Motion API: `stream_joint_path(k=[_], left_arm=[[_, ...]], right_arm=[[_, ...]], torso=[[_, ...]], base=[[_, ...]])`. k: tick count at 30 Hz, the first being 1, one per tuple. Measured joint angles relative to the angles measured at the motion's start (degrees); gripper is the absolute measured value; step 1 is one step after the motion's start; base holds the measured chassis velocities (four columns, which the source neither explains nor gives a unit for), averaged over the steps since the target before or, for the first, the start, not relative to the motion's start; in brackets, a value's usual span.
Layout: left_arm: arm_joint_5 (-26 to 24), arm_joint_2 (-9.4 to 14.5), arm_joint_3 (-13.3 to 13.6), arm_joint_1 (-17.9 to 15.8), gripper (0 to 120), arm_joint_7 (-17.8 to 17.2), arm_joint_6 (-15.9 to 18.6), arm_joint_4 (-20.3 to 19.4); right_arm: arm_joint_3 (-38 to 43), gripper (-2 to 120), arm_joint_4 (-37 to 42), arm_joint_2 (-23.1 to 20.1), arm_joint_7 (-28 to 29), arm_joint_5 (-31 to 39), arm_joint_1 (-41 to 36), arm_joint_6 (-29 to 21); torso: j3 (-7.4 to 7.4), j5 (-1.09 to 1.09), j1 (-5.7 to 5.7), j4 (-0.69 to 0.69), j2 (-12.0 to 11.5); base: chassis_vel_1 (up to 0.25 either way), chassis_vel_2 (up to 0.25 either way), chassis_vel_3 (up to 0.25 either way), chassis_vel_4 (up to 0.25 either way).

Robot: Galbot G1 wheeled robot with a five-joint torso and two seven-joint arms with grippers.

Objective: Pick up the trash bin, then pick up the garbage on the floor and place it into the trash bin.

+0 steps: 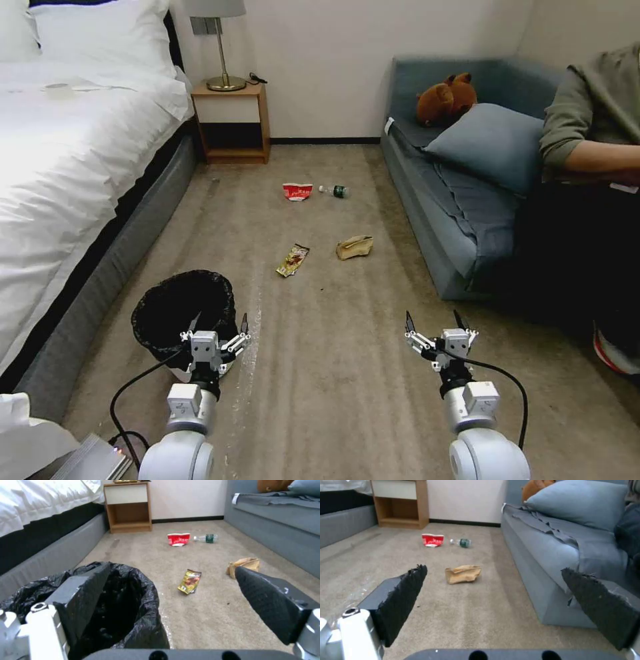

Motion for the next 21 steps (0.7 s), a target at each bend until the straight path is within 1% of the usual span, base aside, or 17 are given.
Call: stream_joint_path(k=[21], left_arm=[[-0.1,0.0,-0.1,-0.1,100,0.0,0.1,0.0]], right_arm=[[0.0,100,0.0,0.0,0.0,0.0,0.0,0.0]], torso=[[0.00,0.00,0.00,0.00,0.0]], base=[[0.000,0.000,0.000,0.000]])
